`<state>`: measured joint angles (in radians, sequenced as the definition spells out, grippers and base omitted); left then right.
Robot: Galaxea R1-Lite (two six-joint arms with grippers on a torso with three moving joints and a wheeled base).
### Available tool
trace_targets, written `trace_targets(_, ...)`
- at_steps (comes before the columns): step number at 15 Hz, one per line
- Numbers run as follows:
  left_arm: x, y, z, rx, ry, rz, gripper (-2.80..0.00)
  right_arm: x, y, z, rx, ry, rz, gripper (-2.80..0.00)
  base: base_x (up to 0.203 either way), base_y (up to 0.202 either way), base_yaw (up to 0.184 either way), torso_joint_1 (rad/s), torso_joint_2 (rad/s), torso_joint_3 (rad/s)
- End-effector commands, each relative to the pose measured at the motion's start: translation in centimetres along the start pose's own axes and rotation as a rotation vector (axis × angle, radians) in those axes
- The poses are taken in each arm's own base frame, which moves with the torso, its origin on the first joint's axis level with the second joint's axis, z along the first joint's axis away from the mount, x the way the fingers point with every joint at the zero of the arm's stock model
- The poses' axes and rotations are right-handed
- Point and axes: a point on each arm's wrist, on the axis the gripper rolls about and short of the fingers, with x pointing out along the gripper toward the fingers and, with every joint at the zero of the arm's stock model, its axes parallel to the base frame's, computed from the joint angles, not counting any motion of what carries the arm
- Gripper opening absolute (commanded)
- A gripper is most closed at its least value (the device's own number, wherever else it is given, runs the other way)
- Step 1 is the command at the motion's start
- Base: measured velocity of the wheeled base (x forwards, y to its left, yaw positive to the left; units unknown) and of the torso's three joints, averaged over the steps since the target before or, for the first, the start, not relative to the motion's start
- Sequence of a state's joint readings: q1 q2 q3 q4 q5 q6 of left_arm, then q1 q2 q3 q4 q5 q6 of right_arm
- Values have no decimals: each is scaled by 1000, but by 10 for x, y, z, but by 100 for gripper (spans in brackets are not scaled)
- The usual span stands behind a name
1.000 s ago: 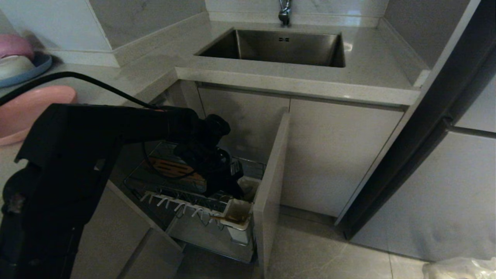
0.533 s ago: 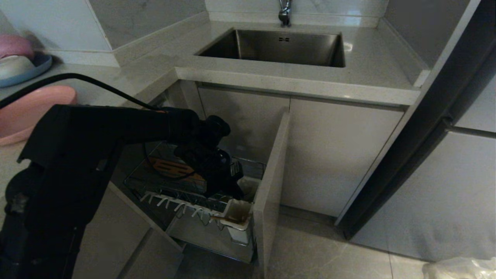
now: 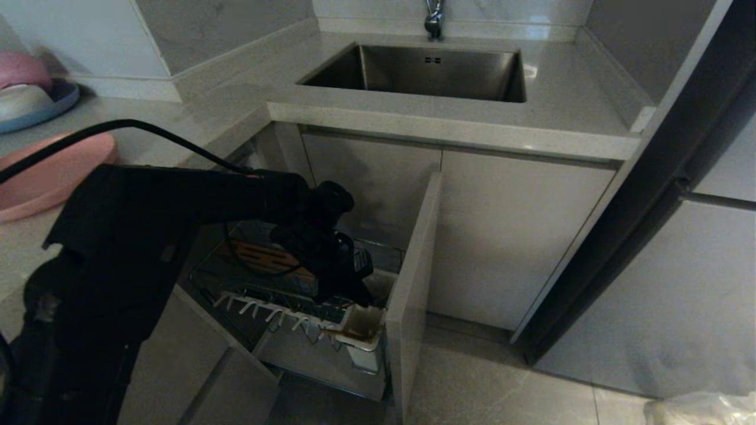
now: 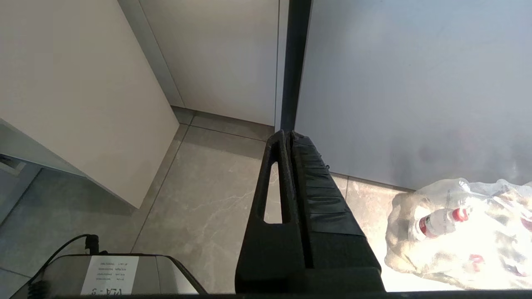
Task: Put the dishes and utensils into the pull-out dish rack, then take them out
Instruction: Pick up the spoon and place it in the cupboard
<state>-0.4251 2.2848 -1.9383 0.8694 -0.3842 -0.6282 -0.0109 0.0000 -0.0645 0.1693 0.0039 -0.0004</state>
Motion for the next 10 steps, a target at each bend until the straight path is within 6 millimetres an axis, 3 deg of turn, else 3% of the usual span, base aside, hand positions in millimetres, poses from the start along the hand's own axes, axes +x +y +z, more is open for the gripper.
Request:
trace_targets(1, 3, 1, 0, -8, 10, 4, -280, 0, 0, 0, 0, 1, 1, -280, 0, 0, 0, 0, 0, 0)
trace_targets(5, 2, 1, 0, -7, 11, 5, -280, 0, 0, 0, 0, 1, 1, -280, 0, 0, 0, 0, 0, 0)
trace_targets(6, 2, 1, 0, -7, 10, 5, 0, 0, 0, 0, -1, 1, 1, -280, 0, 0, 0, 0, 0, 0)
trace_targets(10, 0, 0, -1, -8, 6, 2, 0, 0, 0, 0, -1, 1, 1, -280, 0, 0, 0, 0, 0, 0)
